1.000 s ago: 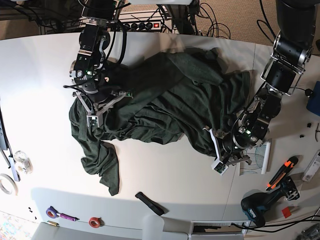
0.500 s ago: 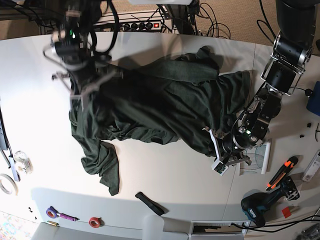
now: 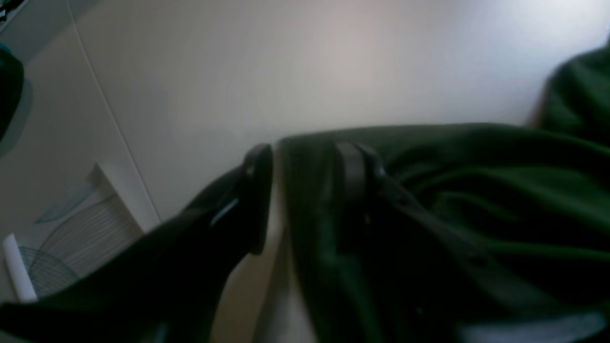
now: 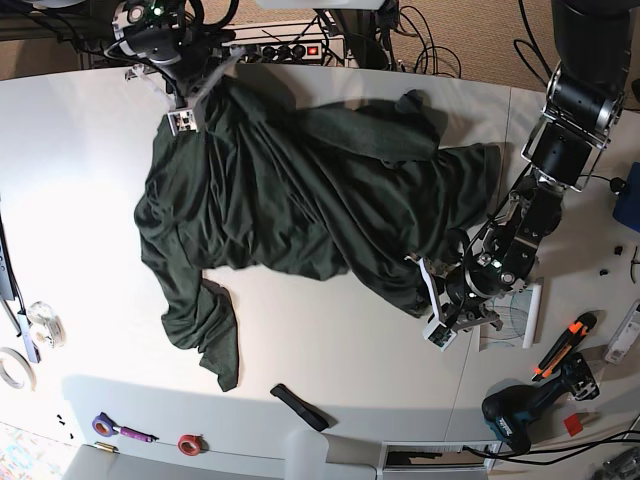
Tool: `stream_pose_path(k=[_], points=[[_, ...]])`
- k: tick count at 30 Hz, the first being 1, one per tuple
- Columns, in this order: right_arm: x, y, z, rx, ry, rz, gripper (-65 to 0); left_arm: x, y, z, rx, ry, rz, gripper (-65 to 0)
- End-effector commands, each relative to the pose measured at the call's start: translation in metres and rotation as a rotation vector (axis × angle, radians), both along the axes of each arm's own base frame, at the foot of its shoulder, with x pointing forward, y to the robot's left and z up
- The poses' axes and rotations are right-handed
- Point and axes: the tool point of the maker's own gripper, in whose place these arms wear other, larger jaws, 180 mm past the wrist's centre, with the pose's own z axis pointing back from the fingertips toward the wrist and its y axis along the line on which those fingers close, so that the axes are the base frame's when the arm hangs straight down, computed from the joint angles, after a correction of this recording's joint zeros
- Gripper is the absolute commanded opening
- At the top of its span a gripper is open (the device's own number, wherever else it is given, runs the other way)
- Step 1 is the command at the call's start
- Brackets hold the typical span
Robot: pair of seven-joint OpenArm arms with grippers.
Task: Layout the t-shirt on the table in an organized manner, then fold the t-shirt properly
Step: 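Lower the right gripper and regrasp the shirt near the collar, then pull the shirt edge outward with the left gripper to stretch it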
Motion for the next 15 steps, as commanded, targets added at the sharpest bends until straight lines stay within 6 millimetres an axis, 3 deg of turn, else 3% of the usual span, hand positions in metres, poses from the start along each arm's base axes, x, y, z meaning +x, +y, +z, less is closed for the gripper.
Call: stream_pose_path(k=[1,2,6,12,14,15], points=[[0.004,0.001,0.006,0.004,-0.034,0.003,-65.0,0.014,0.000,0.023,-0.020,-0.061,0.001,-42.6],[0.006,0.001,0.007,0.006,-0.048,0.004,-63.2,0.014,-0.001,0.023,-0.020,-0.061,-0.002,-42.6],[0.031,0.005,0.022,0.018,-0.200,0.019,-35.6,0.014,0.000,0.023,-0.019,-0.060,-0.002,-38.7],[0.099,-0.001,0.071,-0.031,-0.491,0.029,-34.0,0.011,-0.006,0.023,-0.071,-0.031,-0.004,-36.1],[0.118,-0.004,0.087,-0.037,-0.559,0.011,-35.0,0.000,-0.021,0.022,-0.134,0.018,-0.073,-40.3],[0.126,-0.005,0.094,-0.040,-0.586,-0.002,-39.4,-0.007,-0.031,0.022,-0.167,0.048,-0.117,-45.1]])
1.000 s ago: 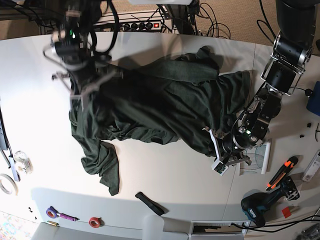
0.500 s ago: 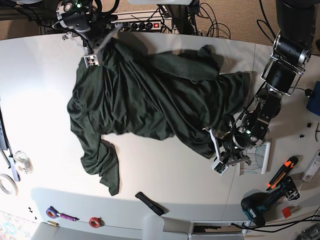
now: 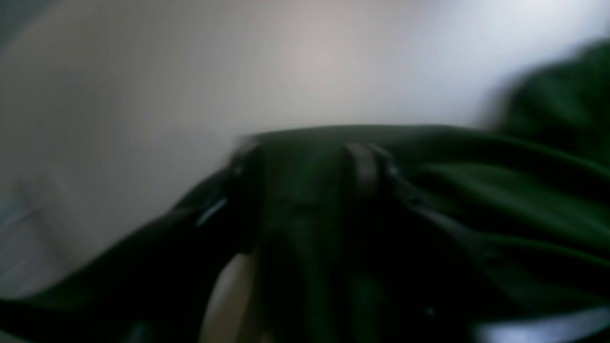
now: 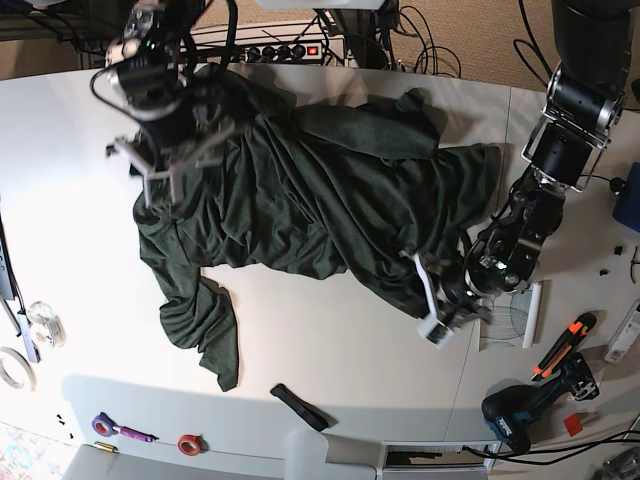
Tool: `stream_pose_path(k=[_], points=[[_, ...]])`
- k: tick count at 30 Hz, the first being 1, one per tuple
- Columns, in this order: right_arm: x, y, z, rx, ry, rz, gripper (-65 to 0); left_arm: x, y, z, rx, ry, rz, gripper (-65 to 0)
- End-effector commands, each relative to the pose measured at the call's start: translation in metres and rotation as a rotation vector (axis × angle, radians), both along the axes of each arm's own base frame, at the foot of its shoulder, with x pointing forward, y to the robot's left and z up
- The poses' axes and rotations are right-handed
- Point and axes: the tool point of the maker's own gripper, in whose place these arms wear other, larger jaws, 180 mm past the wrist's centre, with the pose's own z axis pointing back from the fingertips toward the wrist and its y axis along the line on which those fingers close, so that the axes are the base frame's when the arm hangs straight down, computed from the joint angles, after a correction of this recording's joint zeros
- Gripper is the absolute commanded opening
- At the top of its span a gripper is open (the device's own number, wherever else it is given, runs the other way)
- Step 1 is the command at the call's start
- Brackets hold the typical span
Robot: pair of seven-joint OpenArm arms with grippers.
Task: Layout the t-shirt on the table in an organized manner, then fold the t-shirt properly
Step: 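Pull the shirt edge outward with the left gripper to stretch it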
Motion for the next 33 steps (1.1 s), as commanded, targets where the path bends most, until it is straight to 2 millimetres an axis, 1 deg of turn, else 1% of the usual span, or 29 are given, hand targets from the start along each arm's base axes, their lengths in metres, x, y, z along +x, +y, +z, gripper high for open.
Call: stream_pose_path(k=[1,2,3,7,8,9,10,13,15,18,20,22,24,26,28,29,30,31,33], points=[[0.008,-0.002,0.016,-0.002,-0.065,-0.013,-46.4,0.008,-0.010,0.021,-0.043,-0.034,-0.031,-51.6],[0.012,-0.004,0.019,-0.006,-0.078,-0.026,-55.5,0.002,-0.019,0.021,-0.059,-0.013,-0.063,-58.9],[0.013,-0.006,0.021,-0.003,-0.085,-0.041,-64.2,-0.001,-0.027,0.020,-0.068,0.001,-0.085,-65.0],[0.009,-0.017,0.015,-0.042,-0.042,-0.086,-65.0,-0.008,-0.056,0.018,-0.070,0.020,-0.131,-65.0],[0.008,-0.021,0.010,-0.058,-0.023,-0.101,-65.0,-0.010,-0.061,0.015,-0.052,0.027,-0.140,-65.0],[0.007,-0.026,-0.003,-0.067,0.014,-0.121,-65.0,-0.011,-0.062,0.011,-0.021,0.036,-0.141,-65.0],[0.006,-0.030,-0.016,-0.071,0.048,-0.139,-65.0,-0.010,-0.058,0.005,0.026,0.049,-0.122,-65.0],[0.004,-0.039,-0.051,-0.083,0.131,-0.164,-65.0,-0.003,-0.034,-0.010,0.177,0.060,-0.040,-65.0],[0.002,-0.046,-0.071,-0.097,0.178,-0.163,-65.0,0.005,-0.014,-0.013,0.238,0.041,0.018,-65.0],[-0.005,-0.060,-0.093,-0.116,0.251,-0.189,-65.0,0.017,0.025,-0.011,0.295,0.015,0.121,-65.0],[-0.008,-0.066,-0.098,-0.125,0.271,-0.207,-65.0,0.022,0.054,-0.009,0.328,-0.005,0.173,-65.0],[-0.008,-0.074,-0.097,-0.135,0.269,-0.235,-65.0,0.023,0.079,-0.008,0.359,-0.010,0.215,-65.0],[-0.008,-0.082,-0.095,-0.148,0.262,-0.256,-65.0,0.023,0.097,-0.008,0.388,-0.007,0.237,-65.0],[-0.008,-0.086,-0.094,-0.157,0.261,-0.264,-65.0,0.020,0.110,-0.008,0.391,0.015,0.255,-65.0],[-0.009,-0.087,-0.094,-0.158,0.267,-0.268,-65.0,0.015,0.116,-0.009,0.354,0.053,0.252,-65.0],[-0.009,-0.087,-0.094,-0.158,0.268,-0.268,-65.0,0.011,0.114,-0.009,0.318,0.076,0.230,-65.0],[-0.009,-0.087,-0.094,-0.158,0.268,-0.268,-65.0,0.006,0.108,-0.007,0.268,0.097,0.189,-65.0],[-0.009,-0.087,-0.094,-0.158,0.268,-0.268,-65.0,0.000,0.097,-0.003,0.200,0.117,0.136,-65.0],[-0.008,-0.087,-0.094,-0.157,0.266,-0.267,-65.0,-0.009,0.070,0.014,0.043,0.135,0.016,-65.0]])
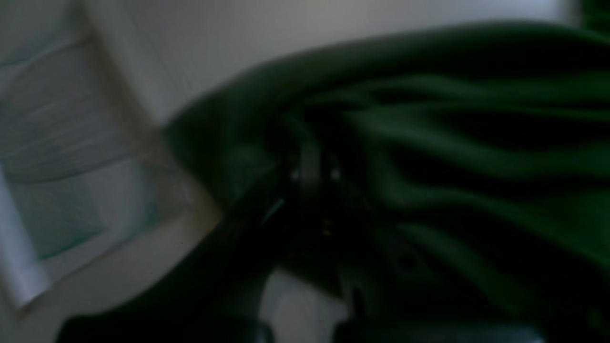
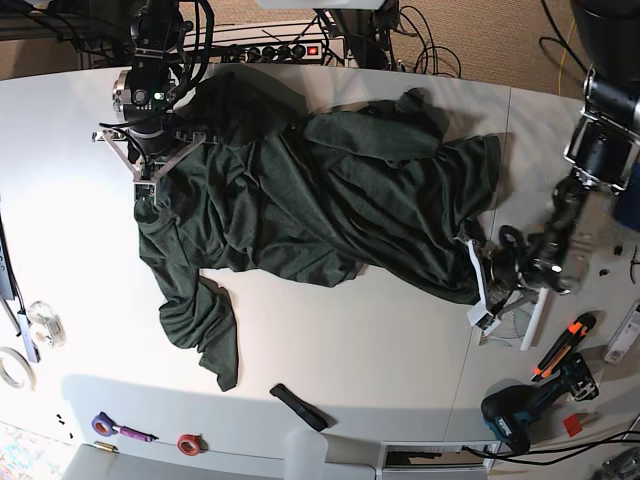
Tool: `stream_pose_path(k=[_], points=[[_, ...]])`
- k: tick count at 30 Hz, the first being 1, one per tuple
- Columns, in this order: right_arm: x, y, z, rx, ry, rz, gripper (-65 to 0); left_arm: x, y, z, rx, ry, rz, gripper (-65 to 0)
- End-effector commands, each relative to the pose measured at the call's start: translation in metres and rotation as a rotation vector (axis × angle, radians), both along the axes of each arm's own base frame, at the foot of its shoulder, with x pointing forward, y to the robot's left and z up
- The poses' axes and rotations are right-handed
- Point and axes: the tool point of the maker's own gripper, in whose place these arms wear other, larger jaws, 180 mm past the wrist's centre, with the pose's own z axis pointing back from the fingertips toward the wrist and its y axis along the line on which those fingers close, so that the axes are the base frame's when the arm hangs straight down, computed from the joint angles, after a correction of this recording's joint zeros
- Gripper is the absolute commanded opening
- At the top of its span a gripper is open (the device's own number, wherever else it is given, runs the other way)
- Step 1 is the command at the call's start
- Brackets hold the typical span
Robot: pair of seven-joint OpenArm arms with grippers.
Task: Layout the t-shirt on the table in an organized manner, then fold the t-shirt properly
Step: 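Pull the shirt edge outward with the left gripper to stretch it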
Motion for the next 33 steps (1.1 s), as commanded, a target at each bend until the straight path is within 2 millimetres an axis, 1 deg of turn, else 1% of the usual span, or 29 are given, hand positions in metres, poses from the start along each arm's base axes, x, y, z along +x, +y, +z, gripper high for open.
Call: stream_pose_path(k=[1,2,3,5,6,7,9,12,16,18,19,22,24,25,26,27,29,31,33], points=[[0.007,-0.002,0.009,-0.012,-0.040,0.002,-65.0,0.017,-0.015,0.035,-0.100,-0.077,-0.026,-65.0],[0.007,-0.002,0.009,-0.012,-0.041,0.003,-65.0,0.017,-0.019,0.042,-0.132,-0.087,-0.047,-65.0],[0.007,-0.002,0.009,-0.012,-0.040,0.002,-65.0,0.020,-0.019,0.047,-0.143,-0.100,-0.043,-62.9],[0.007,-0.002,0.009,-0.012,-0.040,0.002,-65.0,0.031,-0.008,0.049,-0.100,-0.129,0.011,-40.9],[0.007,-0.002,0.009,-0.012,-0.041,0.002,-65.0,0.038,-0.001,0.048,-0.060,-0.140,0.050,-33.6],[0.007,-0.002,0.010,-0.012,-0.041,0.002,-65.0,0.042,0.005,0.045,-0.025,-0.147,0.084,-31.9],[0.008,-0.002,0.010,-0.012,-0.043,0.002,-65.0,0.043,0.006,0.042,-0.005,-0.155,0.085,-32.1],[0.009,-0.002,0.011,-0.011,-0.046,0.003,-65.0,0.037,0.004,0.034,0.002,-0.142,0.075,-34.2],[0.009,-0.002,0.011,-0.011,-0.045,0.003,-65.0,0.034,0.005,0.022,0.045,-0.157,0.079,-34.2],[0.009,-0.002,0.011,-0.011,-0.046,0.004,-65.0,0.032,0.002,0.016,0.061,-0.162,0.078,-34.4],[0.009,-0.002,0.011,-0.011,-0.046,0.004,-65.0,0.031,0.000,0.012,0.066,-0.159,0.081,-35.7],[0.009,-0.002,0.011,-0.011,-0.046,0.004,-65.0,0.029,-0.004,0.007,0.064,-0.150,0.101,-45.6],[0.009,-0.002,0.011,-0.011,-0.046,0.004,-65.0,0.026,-0.006,0.002,0.061,-0.140,0.099,-50.7],[0.009,-0.002,0.011,-0.011,-0.046,0.004,-65.0,0.024,-0.006,0.000,0.061,-0.134,0.098,-54.4],[0.009,-0.002,0.011,-0.011,-0.046,0.004,-65.0,0.022,-0.006,-0.001,0.062,-0.130,0.096,-60.7],[0.009,-0.002,0.011,-0.011,-0.047,0.004,-65.0,0.022,-0.005,-0.002,0.062,-0.129,0.096,-65.0],[0.010,-0.002,0.011,-0.012,-0.048,0.004,-65.0,0.022,-0.005,0.003,0.038,-0.129,0.102,-65.0],[0.010,-0.002,0.011,-0.012,-0.048,0.004,-65.0,0.019,-0.008,0.018,-0.035,-0.125,0.088,-65.0],[0.010,-0.002,0.011,-0.012,-0.049,0.004,-65.0,0.006,-0.016,0.038,-0.107,-0.111,0.001,-65.0]])
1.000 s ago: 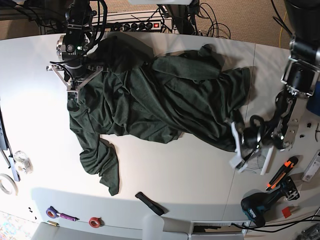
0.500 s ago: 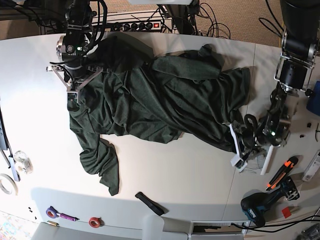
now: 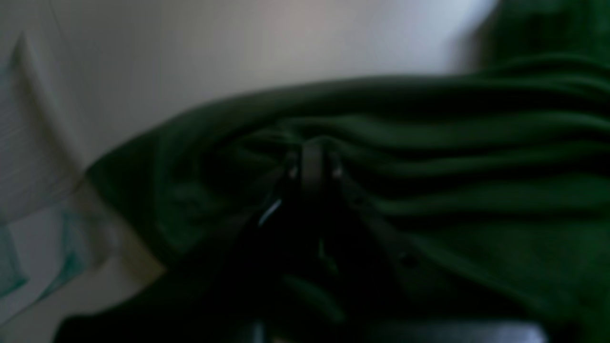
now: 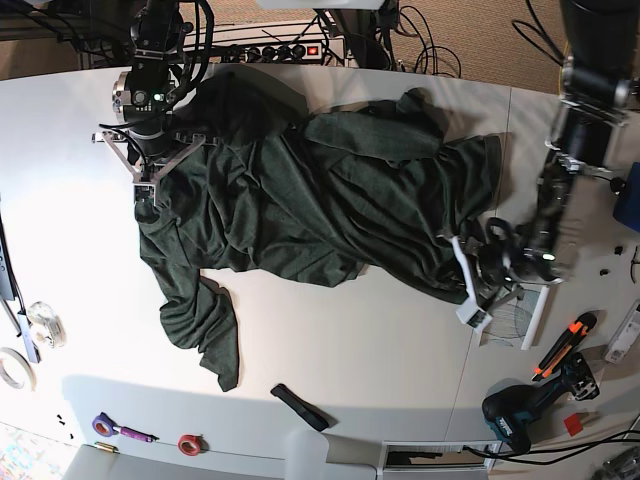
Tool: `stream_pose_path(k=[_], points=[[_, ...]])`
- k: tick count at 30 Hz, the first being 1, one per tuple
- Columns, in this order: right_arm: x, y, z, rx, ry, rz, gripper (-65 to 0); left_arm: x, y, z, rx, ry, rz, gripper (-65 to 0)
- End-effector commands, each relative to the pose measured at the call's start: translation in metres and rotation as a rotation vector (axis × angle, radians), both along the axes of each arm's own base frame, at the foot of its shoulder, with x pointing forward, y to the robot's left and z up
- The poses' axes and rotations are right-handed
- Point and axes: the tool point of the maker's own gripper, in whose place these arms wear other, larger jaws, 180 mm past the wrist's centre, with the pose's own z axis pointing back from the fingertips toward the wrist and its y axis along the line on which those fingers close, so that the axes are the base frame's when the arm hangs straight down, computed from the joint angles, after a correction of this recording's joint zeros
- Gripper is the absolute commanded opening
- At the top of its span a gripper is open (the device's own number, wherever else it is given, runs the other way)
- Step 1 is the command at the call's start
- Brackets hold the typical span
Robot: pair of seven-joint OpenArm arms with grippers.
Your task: Layout the t-shirt on the table in an organized manner, then fold the t-shirt properly
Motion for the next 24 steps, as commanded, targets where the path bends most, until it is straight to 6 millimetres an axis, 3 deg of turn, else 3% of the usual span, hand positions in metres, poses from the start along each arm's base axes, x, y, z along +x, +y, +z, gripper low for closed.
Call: stream_pose_path(k=[1,4,6,16,19,24], points=[[0.008,-0.002,0.010,-0.013,-0.044,0.005,-65.0,0.005,0.001,0.026,-0.025,-0.053,-0.042,-65.0],[0.008,-0.002,0.010,-0.013,-0.043,0.005,-65.0,-0.032,-0.008,0.045,-0.072,-0.038,-0.218,-65.0],[0.008,-0.002,0.010,-0.013,-0.044,0.005,-65.0,-0.050,-0.008,0.052,-0.099,-0.025,-0.242,-65.0],[0.008,-0.002,0.010,-0.013,-0.043,0.005,-65.0,-0.163,-0.027,0.068,-0.273,0.197,-0.407,-65.0],[0.008,-0.002,0.010,-0.013,-0.044,0.005,-65.0,-0.170,-0.020,0.075,-0.220,0.164,-0.419,-65.0],[0.008,-0.002,0.010,-0.013,-0.043,0.005,-65.0,-0.150,-0.013,0.121,-0.254,-0.037,-0.366,-65.0]])
